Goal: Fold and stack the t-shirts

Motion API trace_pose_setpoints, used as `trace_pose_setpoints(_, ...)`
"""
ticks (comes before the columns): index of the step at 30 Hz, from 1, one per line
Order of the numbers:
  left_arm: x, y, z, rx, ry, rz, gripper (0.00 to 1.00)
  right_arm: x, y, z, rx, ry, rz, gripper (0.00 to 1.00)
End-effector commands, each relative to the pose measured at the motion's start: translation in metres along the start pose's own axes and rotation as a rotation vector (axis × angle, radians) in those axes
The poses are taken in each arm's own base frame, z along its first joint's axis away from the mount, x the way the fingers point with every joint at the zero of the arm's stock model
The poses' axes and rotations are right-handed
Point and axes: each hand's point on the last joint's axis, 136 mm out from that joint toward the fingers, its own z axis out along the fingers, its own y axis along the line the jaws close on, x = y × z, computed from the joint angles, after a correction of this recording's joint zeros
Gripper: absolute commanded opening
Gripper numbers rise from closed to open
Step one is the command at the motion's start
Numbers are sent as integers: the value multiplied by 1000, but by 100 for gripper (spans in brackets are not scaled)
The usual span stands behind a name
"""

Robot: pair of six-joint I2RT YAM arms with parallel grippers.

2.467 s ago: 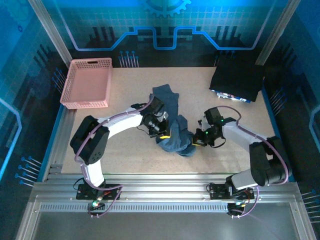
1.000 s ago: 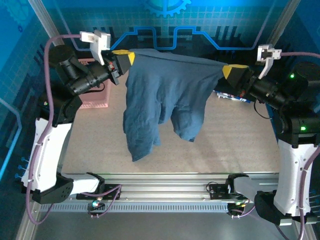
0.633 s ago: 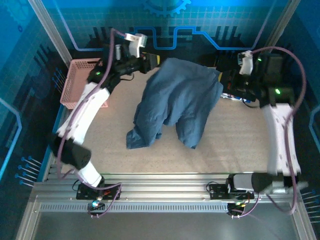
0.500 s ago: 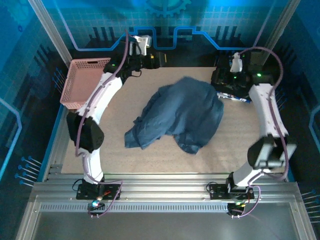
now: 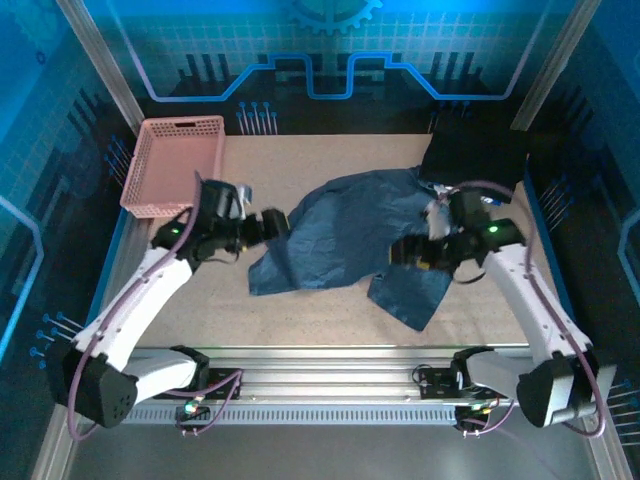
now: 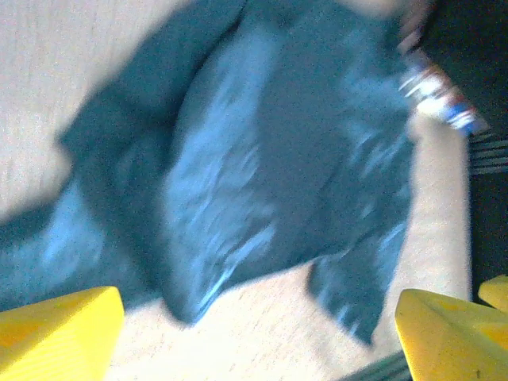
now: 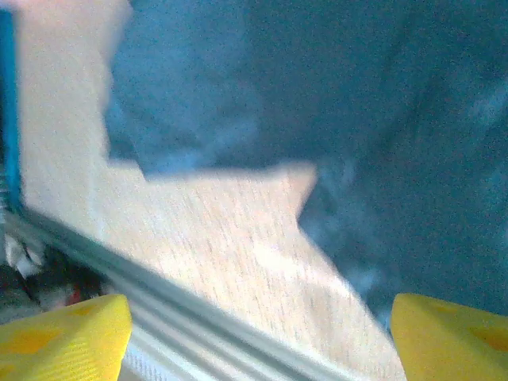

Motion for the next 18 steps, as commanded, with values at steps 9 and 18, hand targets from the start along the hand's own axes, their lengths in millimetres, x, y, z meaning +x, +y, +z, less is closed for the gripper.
trace_pose_setpoints(9,52,86,58,-357,195,-242,77,79,-69,59,296,335,245,73)
trace_pose_setpoints(18,64,113,55,-369,158,-382,78,110,-89,54,444,339,319,73)
